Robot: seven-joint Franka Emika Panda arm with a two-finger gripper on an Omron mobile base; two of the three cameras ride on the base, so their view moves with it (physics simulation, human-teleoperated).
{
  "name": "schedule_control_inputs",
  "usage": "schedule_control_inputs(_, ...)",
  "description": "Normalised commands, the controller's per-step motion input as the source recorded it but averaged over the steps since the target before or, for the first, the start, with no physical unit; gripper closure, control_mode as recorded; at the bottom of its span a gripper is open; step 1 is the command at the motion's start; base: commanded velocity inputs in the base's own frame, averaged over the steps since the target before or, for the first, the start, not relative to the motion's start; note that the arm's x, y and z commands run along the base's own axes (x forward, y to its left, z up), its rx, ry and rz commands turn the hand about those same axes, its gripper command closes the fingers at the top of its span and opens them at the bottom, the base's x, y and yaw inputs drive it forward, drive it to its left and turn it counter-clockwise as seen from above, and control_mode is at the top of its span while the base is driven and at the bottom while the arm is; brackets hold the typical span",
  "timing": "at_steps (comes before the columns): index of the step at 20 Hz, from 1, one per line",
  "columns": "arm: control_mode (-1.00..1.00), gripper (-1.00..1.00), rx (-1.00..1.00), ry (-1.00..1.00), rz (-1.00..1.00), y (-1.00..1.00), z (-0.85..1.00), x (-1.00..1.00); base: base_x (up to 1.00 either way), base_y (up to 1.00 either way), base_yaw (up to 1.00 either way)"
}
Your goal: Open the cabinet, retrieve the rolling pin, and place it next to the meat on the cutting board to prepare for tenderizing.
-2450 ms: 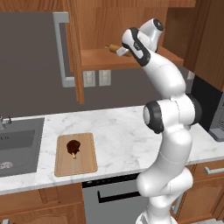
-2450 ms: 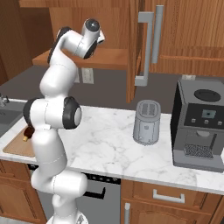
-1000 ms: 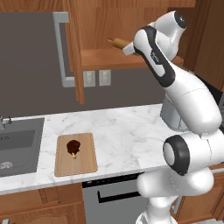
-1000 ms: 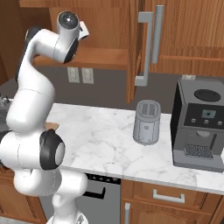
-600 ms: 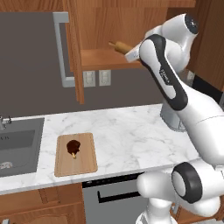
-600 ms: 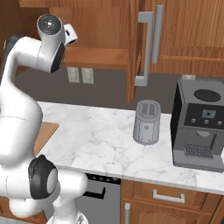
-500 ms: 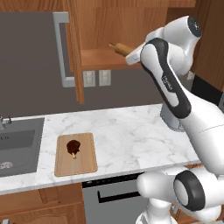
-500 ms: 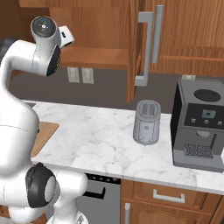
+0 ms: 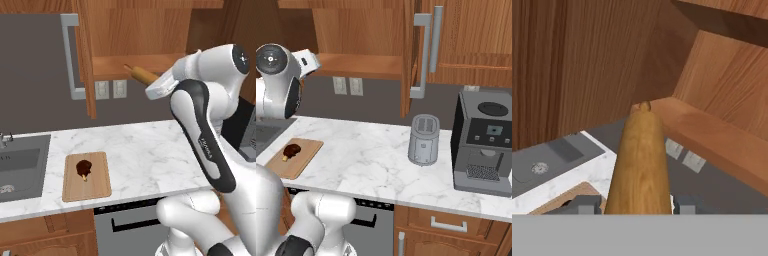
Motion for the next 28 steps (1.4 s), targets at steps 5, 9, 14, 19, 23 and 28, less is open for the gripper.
schedule_control_inputs(5, -1.0, 1.0, 0.01, 0.0, 0.0, 0.04, -0.41, -0.65, 0.0, 0.0, 0.0)
schedule_control_inputs(9, -1.0, 1.0, 0.0, 0.0, 0.04, 0.0, -0.5, -0.48, 0.0, 0.0, 0.0)
schedule_control_inputs(14, -1.0, 1.0, -0.02, 0.0, 0.06, 0.02, -0.54, -0.21, 0.0, 0.0, 0.0)
schedule_control_inputs(19, -1.0, 1.0, -0.06, 0.0, 0.07, 0.1, -0.48, -0.02, 0.0, 0.0, 0.0)
schedule_control_inputs(23, -1.0, 1.0, -0.11, 0.07, 0.06, 0.24, -0.32, 0.0, 0.0, 0.0, 0.0)
schedule_control_inputs(28, -1.0, 1.0, -0.11, 0.08, 0.08, 0.29, -0.32, 0.0, 0.0, 0.0, 0.0)
